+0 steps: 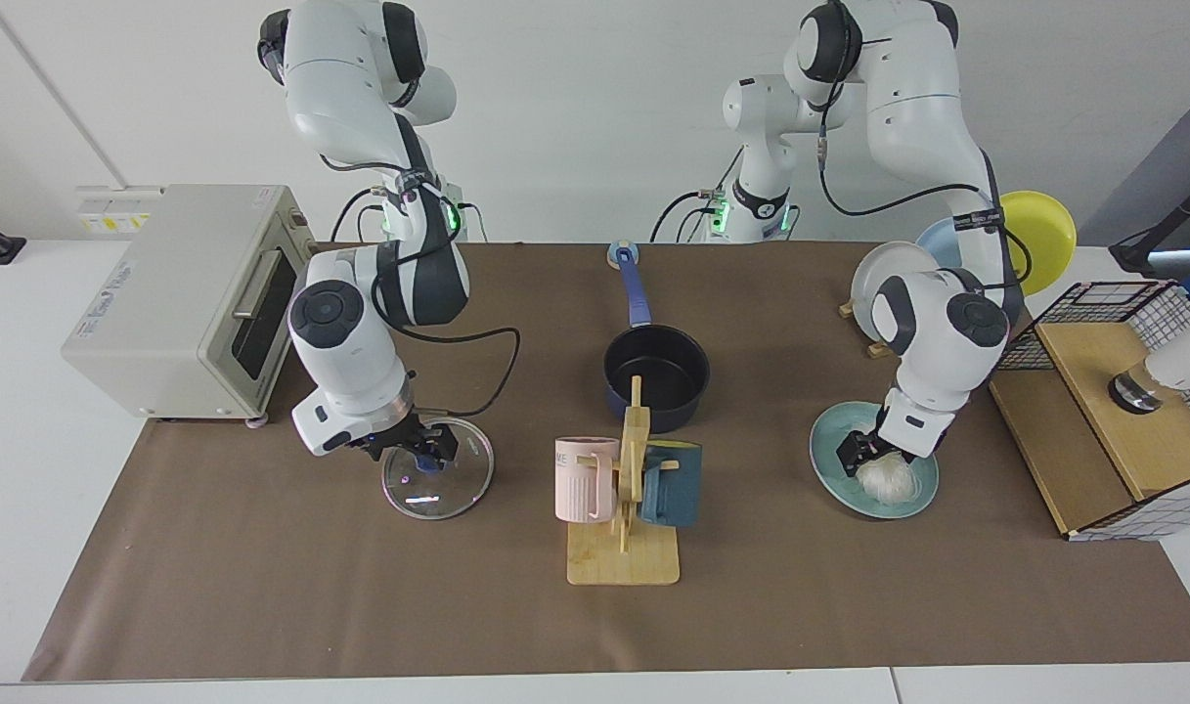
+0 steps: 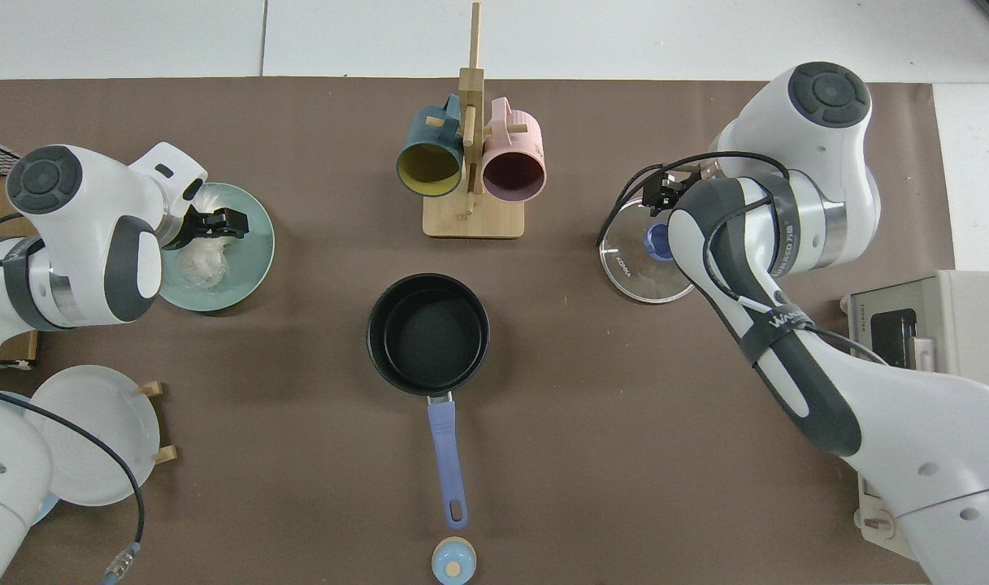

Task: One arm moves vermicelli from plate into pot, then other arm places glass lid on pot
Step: 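Lift the vermicelli with the left gripper and carry it over the saucepan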

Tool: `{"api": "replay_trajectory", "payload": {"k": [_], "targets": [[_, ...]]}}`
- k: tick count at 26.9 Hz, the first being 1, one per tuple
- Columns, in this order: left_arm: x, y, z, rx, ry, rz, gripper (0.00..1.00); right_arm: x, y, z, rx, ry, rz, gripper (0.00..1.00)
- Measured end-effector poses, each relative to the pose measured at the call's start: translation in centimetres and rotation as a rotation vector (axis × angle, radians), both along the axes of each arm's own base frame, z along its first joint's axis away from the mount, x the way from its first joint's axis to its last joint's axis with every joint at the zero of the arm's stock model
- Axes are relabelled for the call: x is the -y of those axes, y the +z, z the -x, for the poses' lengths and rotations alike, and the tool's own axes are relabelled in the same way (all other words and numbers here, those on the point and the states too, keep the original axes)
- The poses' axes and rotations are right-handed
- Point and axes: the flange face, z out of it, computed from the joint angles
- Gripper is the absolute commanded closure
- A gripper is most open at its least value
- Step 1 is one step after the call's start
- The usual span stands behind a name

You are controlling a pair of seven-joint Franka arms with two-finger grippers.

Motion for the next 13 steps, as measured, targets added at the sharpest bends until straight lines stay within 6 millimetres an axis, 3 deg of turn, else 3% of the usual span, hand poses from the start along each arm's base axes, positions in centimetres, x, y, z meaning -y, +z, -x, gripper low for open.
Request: {"api": "replay_trajectory", "payload": {"k": [2,3,4,5,13], "targets": [[0.0,0.0,0.0,0.001,0.0,0.0,0.46,0.0,-0.5,-0.1,0.004,-0.007,0.0,0.0],[0.0,0.0,0.0,0.002,0.001,0.0,0.65,-0.1,-0.6,-0.2,0.008,-0.012,0.0,0.0],[0.0,0.1,0.0,0.003,0.001,0.0,0.95,-0.1,-0.8,-0.3,0.011,-0.015,-0.001,0.0],[0.1,0.2,-0.1,0.005,0.001,0.001,1.0,-0.2,-0.9,-0.4,0.015,-0.018,-0.001,0.0],[0.5,1.3,-0.6,0.025,0.004,0.003,1.0,-2.1,-1.3,-0.5,0.053,-0.025,-0.007,0.0]]}}
